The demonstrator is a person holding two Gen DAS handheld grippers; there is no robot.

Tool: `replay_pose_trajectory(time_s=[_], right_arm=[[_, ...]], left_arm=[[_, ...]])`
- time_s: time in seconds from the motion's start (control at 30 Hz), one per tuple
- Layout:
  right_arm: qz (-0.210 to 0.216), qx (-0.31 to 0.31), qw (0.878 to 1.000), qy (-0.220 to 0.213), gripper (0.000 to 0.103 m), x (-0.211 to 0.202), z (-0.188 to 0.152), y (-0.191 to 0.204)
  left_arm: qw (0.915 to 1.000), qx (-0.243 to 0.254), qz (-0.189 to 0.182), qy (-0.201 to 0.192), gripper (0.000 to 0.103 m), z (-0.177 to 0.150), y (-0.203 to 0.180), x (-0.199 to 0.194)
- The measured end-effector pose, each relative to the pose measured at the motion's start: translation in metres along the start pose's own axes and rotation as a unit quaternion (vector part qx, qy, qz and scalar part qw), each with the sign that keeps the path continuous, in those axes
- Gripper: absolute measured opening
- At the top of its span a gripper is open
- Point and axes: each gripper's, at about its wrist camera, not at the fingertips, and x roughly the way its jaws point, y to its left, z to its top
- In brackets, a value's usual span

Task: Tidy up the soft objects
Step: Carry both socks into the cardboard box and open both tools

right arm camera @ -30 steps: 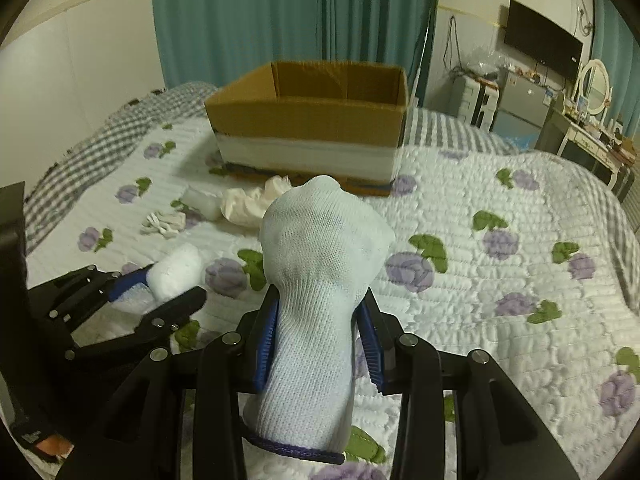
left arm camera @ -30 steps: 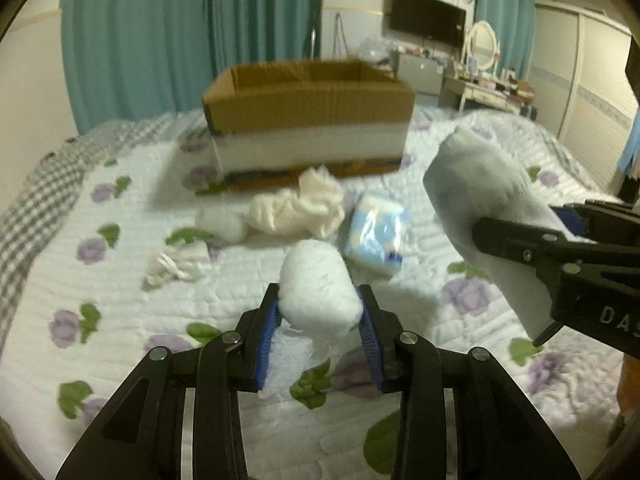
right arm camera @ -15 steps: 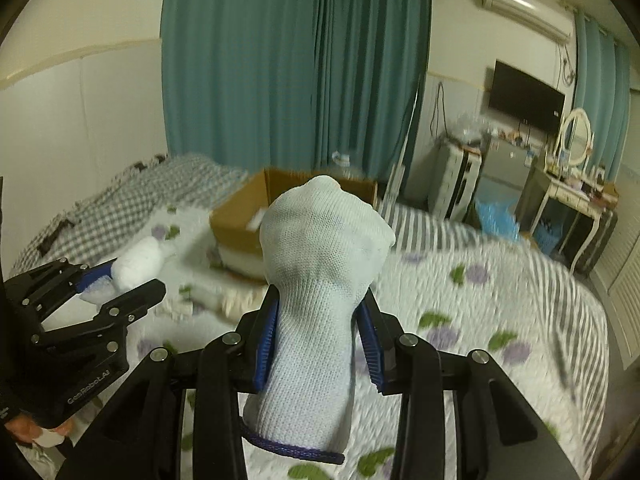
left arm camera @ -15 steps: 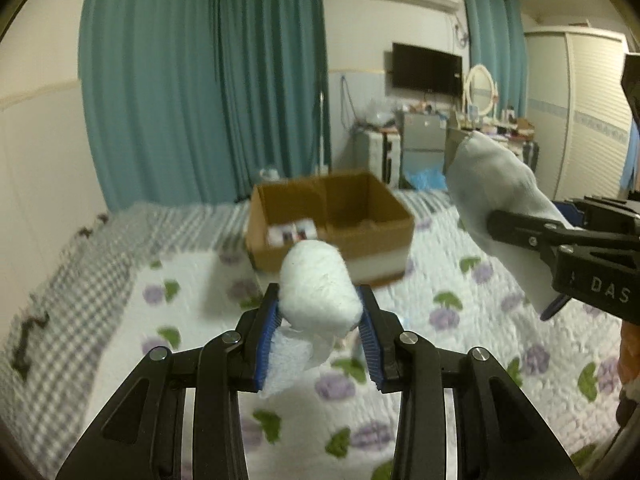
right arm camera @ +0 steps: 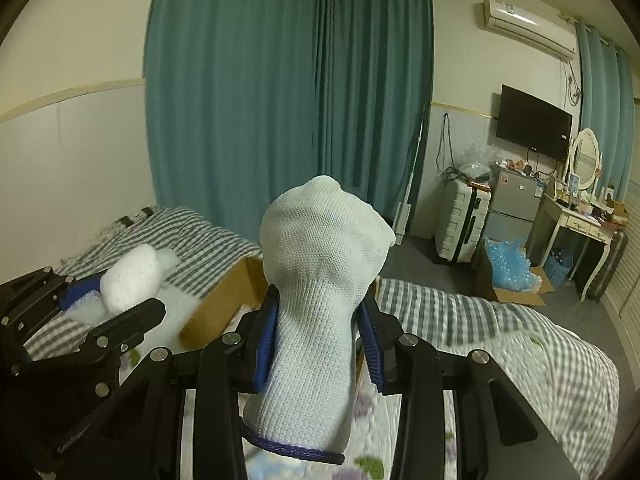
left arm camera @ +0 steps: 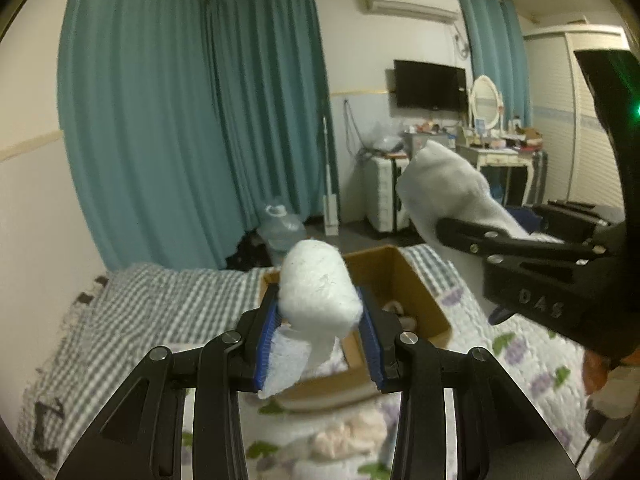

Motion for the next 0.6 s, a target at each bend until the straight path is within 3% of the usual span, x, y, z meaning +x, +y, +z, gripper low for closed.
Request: replay_pose_trajectory(time_s=[0.17, 0.33, 0.5, 0.53, 0.6], right_arm=[[0.011, 0.026, 0.999, 0.021, 0.037, 0.070, 0.006, -0.017], [0.012, 0.031, 0.998, 0.054, 0.037, 0.131, -0.011, -0.026], [0.024, 0.037, 0.997, 0.067, 0.040, 0.166, -0.030, -0.035], [0.021, 0.039, 0.997, 0.070, 0.048, 0.168, -0.032, -0.035], [0.008, 0.043, 0.997, 0.066, 0.065, 0.169, -0.034, -0.041]], left_arm=[[0.9997, 0.009, 0.009, 0.023, 0.036, 0.003, 0.000, 0.058], [0.9982, 0.020, 0.013, 0.054, 0.037, -0.014, 0.002, 0.114], [0.9973, 0.010, 0.018, 0.070, 0.042, -0.030, 0.006, 0.147], [0.9973, 0.007, 0.014, 0.072, 0.047, -0.032, 0.006, 0.150], [0.9970, 0.008, 0.026, 0.072, 0.080, -0.033, 0.006, 0.155]])
